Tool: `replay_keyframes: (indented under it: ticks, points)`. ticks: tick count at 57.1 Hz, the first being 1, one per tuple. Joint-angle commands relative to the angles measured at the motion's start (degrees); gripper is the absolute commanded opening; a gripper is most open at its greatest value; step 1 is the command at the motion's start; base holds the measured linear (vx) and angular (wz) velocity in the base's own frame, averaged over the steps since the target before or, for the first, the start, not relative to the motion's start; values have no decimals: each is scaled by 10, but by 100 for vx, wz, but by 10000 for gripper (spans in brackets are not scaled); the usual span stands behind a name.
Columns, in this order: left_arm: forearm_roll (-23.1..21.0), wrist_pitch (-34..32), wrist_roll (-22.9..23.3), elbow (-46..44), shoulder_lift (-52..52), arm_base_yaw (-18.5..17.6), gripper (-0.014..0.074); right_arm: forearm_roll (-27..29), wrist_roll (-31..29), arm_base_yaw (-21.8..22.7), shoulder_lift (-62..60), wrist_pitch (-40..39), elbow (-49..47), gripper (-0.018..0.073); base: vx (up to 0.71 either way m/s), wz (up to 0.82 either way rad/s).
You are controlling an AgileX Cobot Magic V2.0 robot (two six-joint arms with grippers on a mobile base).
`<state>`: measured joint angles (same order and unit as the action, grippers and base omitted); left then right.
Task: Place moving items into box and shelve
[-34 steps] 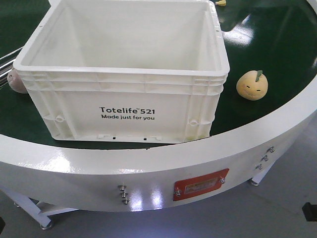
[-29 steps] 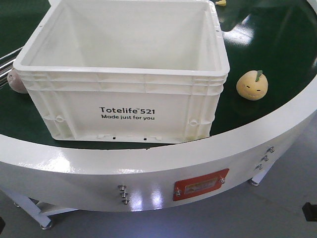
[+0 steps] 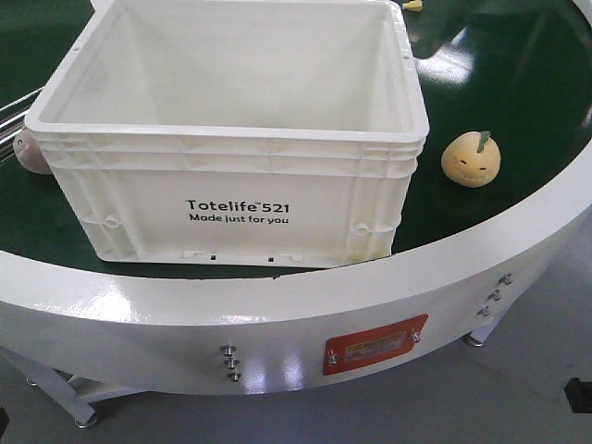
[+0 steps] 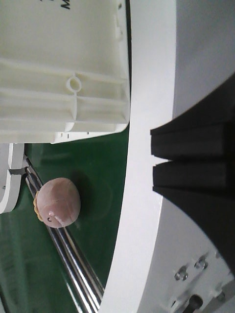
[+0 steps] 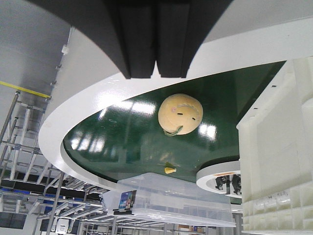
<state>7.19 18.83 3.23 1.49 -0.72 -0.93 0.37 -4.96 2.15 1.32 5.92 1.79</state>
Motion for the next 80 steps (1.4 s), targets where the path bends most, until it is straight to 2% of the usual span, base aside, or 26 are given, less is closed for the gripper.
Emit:
replay_keyframes:
  ticks: [1,17,24,30,35,43,50,55,62,69,74,80]
  points:
    - [34,-56,-17,-5,-8,-2,-6,-4,-2,-1,9,-49,2,-8,0,0]
    - [37,-55,-19,-5,-8,-2,-6,-4,-2,-1,9,-49,2,-8,0,0]
    - [63,-56,-48,-5,-8,-2,-6,-4,-2,-1,9,-49,2,-8,0,0]
    - [67,-55,-63,-5,-8,-2,-6,-4,-2,-1,9,-51,1,-8,0,0]
    - [80,-55,-95,-5,-8,-2,-6,-4,-2,-1,9,-56,1,-8,0,0]
    - [127,-56,-152,-5,-8,-2,-6,-4,-2,-1,9,-63,1,-8,0,0]
    - [175,-64,-170,-5,-8,-2,-6,-4,-2,-1,9,-89,1,-8,0,0]
    - [218,-80,-171,-5,-8,-2,-6,-4,-2,-1,9,-132,1,-8,0,0]
    - [267,-112,-171,-5,-8,-2,-6,-4,-2,-1,9,-244,1,-8,0,0]
    - [271,-141,-170,-5,-8,-2,-6,-1,0,-1,9,-327,1,-8,0,0]
    - [271,-177,-159,-5,-8,-2,-6,5,14,-1,9,-339,1,-8,0,0]
    - [271,-244,-116,-5,-8,-2,-6,24,50,-1,9,-332,1,-8,0,0]
